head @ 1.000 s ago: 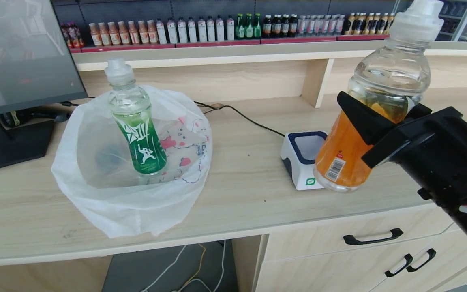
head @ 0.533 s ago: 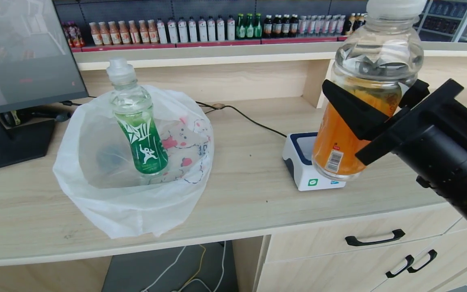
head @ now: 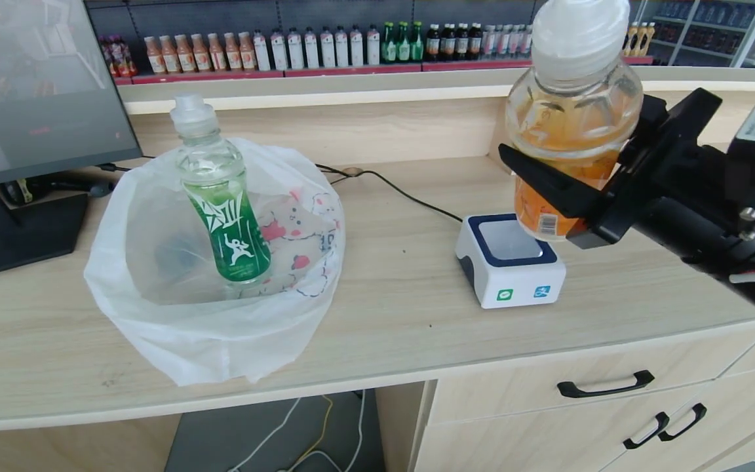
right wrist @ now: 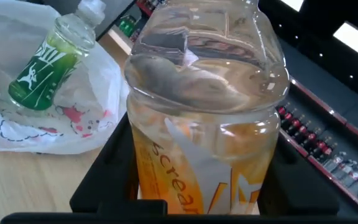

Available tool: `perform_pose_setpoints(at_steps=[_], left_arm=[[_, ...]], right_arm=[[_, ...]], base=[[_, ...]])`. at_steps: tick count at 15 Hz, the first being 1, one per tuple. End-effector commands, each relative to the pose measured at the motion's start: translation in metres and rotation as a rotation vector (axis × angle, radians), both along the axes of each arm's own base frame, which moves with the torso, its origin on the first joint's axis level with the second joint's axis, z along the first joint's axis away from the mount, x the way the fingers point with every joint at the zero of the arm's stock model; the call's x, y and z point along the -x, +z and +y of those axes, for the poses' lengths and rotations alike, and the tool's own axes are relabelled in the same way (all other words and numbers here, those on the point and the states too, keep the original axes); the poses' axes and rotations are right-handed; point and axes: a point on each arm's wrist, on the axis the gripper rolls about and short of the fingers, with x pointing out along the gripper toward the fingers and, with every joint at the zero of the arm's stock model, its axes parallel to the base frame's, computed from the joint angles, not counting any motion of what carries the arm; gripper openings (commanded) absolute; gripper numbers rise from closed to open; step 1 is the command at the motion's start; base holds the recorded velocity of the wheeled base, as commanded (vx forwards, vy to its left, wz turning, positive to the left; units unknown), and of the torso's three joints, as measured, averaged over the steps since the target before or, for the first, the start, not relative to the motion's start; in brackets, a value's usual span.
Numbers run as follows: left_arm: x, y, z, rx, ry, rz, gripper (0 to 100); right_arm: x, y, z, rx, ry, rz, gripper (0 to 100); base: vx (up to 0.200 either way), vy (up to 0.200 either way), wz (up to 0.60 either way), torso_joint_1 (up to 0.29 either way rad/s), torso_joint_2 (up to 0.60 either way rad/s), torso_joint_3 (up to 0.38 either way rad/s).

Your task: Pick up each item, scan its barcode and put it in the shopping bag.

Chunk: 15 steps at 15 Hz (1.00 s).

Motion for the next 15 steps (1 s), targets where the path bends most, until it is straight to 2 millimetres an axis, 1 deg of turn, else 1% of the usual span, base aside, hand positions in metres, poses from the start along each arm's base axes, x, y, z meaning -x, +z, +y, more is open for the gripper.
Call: perform_pose_setpoints(at_steps=[1,2,4,6,9,10,12,15], left_arm=[[0.000,0.000,0.000,0.000,-0.001,0.000,100],[0.000,0.000,0.000,0.000,-0.001,0.000,100],[0.000,0.000,0.000,0.000,-0.001,0.000,100],[0.000,0.000,0.000,0.000,-0.001,0.000,100],[0.000,0.000,0.000,0.002,-0.001,-0.002,100],[0.000,0.000,0.000,0.002,-0.001,0.000,100],[0.000,0.000,0.000,0.002,0.001,0.000,100],[0.000,0.000,0.000,0.000,-0.001,-0.002,100]], right_arm=[[-0.014,-0.005,-0.002,0.041,-0.023,-0.023,0],[-0.020,-0.004,-0.002,0.084,-0.010,-0.075,0],[-0.033,-0.008,0.002,0.141,0.034,-0.123,0],[-0.046,-0.015,-0.007,0.198,0.022,-0.161,0],[-0.058,-0.022,-0.017,0.235,0.015,-0.163,0],[-0.061,-0.024,-0.019,0.248,0.022,-0.170,0],[-0.065,-0.027,-0.018,0.276,0.046,-0.195,0],[-0.064,-0.026,-0.017,0.283,0.061,-0.212,0]], base=[[0.000,0.000,0.00,0.000,0.00,0.000],[0.000,0.000,0.00,0.000,0.00,0.000],[0.000,0.000,0.00,0.000,0.00,0.000],[0.000,0.000,0.00,0.000,0.00,0.000],[0.000,0.000,0.00,0.000,0.00,0.000],[0.000,0.000,0.00,0.000,0.00,0.000],[0.000,0.000,0.00,0.000,0.00,0.000],[0.000,0.000,0.00,0.000,0.00,0.000]])
